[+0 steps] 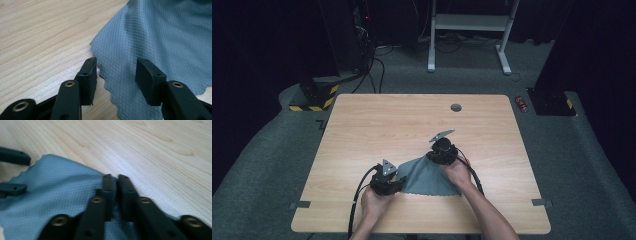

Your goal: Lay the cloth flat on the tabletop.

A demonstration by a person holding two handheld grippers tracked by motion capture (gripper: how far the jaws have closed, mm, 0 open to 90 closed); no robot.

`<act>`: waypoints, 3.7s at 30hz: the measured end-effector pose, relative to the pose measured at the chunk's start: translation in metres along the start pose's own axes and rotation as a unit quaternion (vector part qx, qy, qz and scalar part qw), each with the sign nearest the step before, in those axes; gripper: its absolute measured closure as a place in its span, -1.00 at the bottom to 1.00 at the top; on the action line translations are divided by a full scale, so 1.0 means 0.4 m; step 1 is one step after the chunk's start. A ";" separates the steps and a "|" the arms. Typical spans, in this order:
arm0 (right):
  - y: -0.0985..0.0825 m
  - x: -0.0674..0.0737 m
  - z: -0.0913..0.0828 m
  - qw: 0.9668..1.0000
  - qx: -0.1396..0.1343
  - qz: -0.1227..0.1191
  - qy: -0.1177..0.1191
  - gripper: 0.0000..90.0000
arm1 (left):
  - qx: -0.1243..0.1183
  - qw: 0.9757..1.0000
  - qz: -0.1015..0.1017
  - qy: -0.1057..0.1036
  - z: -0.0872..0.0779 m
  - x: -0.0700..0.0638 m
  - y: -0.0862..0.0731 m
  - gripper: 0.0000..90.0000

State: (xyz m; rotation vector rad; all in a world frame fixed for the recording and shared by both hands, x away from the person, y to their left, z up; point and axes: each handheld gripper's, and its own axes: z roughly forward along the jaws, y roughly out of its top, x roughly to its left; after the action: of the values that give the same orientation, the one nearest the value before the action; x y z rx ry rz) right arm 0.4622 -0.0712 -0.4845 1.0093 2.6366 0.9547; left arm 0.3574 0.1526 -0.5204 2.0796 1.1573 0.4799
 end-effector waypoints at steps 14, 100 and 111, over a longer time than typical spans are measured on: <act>-0.170 0.174 -0.092 0.990 -0.042 -0.137 0.004 0.97 | -0.046 0.998 -0.034 -0.024 -0.048 0.021 0.040 0.05; -0.161 0.058 -0.143 0.993 -0.037 -0.045 -0.104 0.97 | 0.051 0.991 0.094 -0.078 0.064 -0.106 0.116 0.99; -0.200 0.030 -0.224 0.990 -0.084 -0.017 -0.114 0.97 | -0.025 0.996 0.073 -0.055 -0.054 -0.053 0.118 1.00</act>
State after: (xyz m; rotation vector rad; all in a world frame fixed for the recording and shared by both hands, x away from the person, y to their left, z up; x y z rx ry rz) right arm 0.3775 -0.1542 -0.4629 0.9680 2.3376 0.9705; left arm 0.3607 0.1265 -0.4709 2.1285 0.9270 0.4519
